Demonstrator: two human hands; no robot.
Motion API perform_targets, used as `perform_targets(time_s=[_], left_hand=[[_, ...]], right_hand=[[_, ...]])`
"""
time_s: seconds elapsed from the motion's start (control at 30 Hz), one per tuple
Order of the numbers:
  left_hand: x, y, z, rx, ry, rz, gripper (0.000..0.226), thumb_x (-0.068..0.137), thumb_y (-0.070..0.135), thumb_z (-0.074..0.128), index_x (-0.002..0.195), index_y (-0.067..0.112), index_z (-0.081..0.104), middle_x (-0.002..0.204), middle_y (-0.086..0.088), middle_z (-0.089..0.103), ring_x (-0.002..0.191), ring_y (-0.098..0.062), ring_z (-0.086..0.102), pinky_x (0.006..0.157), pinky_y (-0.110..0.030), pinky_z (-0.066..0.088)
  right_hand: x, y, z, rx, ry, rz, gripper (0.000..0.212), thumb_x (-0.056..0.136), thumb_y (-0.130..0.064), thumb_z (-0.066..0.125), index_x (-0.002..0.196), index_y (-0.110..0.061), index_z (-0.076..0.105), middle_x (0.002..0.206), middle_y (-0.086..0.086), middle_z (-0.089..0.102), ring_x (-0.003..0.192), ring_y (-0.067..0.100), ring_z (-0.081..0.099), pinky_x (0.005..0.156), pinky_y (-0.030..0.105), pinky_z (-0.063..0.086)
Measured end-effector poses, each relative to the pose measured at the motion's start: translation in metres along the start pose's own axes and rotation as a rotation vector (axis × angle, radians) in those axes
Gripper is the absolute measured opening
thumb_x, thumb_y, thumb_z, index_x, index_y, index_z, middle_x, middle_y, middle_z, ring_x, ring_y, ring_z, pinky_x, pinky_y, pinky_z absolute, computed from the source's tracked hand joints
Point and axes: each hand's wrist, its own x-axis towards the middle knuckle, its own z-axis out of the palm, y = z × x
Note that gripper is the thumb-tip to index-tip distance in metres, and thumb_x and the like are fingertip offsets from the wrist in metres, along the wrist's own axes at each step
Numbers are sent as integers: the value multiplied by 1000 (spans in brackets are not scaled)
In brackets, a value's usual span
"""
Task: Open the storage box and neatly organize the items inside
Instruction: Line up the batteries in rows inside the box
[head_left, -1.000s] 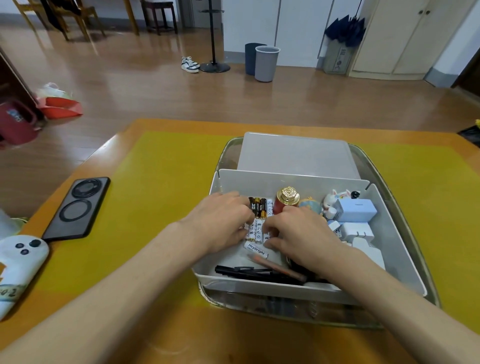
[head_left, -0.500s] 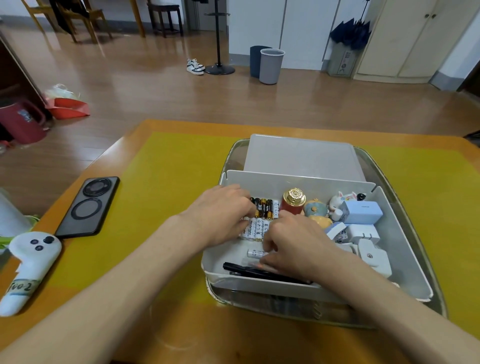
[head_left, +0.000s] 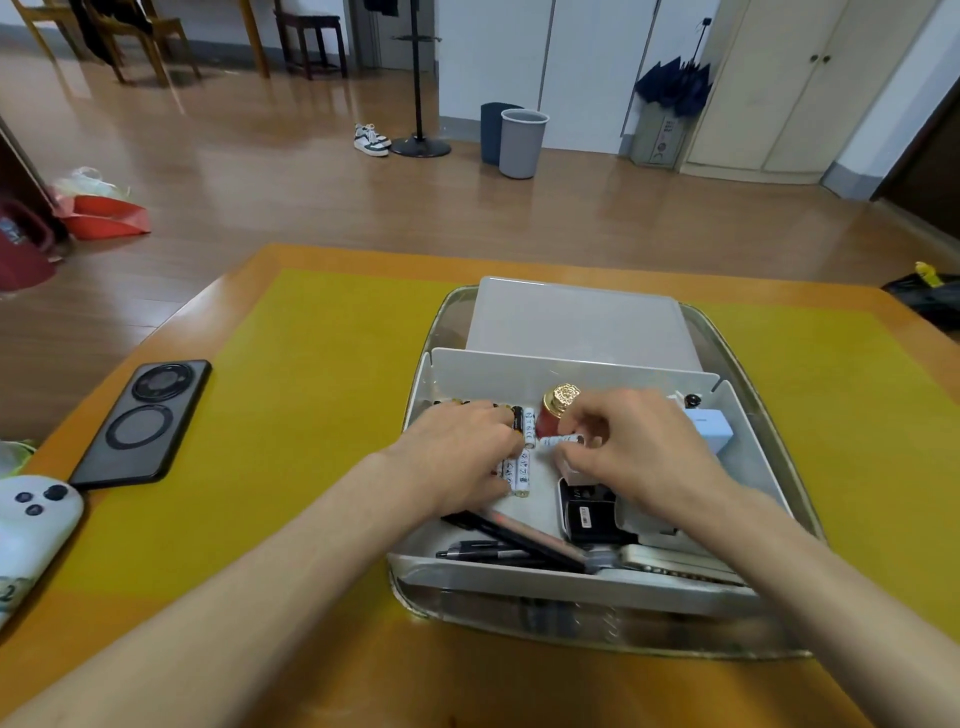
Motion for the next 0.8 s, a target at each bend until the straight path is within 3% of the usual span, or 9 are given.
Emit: perform_targets(time_s=[0.13,0.27,0.43,0.6,0.7,0.8], left_hand=[[9,8,11,-3,-14,-32,39,79,50,74,101,21,57,105,3,57,99,-19,54,77,-37,49],[14,7,17,-24,-3,-77,39,81,47,72,102,19,56,107,1,56,103,-21,54,78,-38,50],[13,3,18,-25,-9,-65,40,83,48,71,106,19,57,109,1,56,105,-21,53,80,-39,50],[10,-3,15,-10,-53,-65,38,81,49,74,100,22,56,106,3,56,101,-19,53,77,-35,46],[8,0,12,-26,-31,-62,39,80,52,73,100,24,55,105,4,56,100,-18,53,75,-33,42],[11,7,12,-61,15,-32,46,80,54,71,110,24,54,110,5,57,103,-17,53,77,-33,46]], right_hand=[[-4,-5,19,-173,60,-100,17,80,-47,68,81,-32,60,68,-16,43,81,13,48,60,32,35],[-3,-10,32,-228,29,-153,13,82,-38,64,82,-27,58,85,-10,57,99,16,52,59,34,38],[-4,-10,33,-224,-72,-226,23,79,-43,69,79,-28,52,86,-5,60,94,20,53,57,33,29],[-5,-5,29,-190,-169,-222,16,85,-40,65,96,-30,70,92,-12,63,103,13,48,65,33,40],[-4,0,14,-105,-95,-145,11,86,-38,63,91,-33,71,90,-13,64,99,12,53,72,37,48],[-2,12,-2,-179,-8,-66,10,84,-44,64,88,-35,69,77,-13,57,95,12,53,64,33,36]])
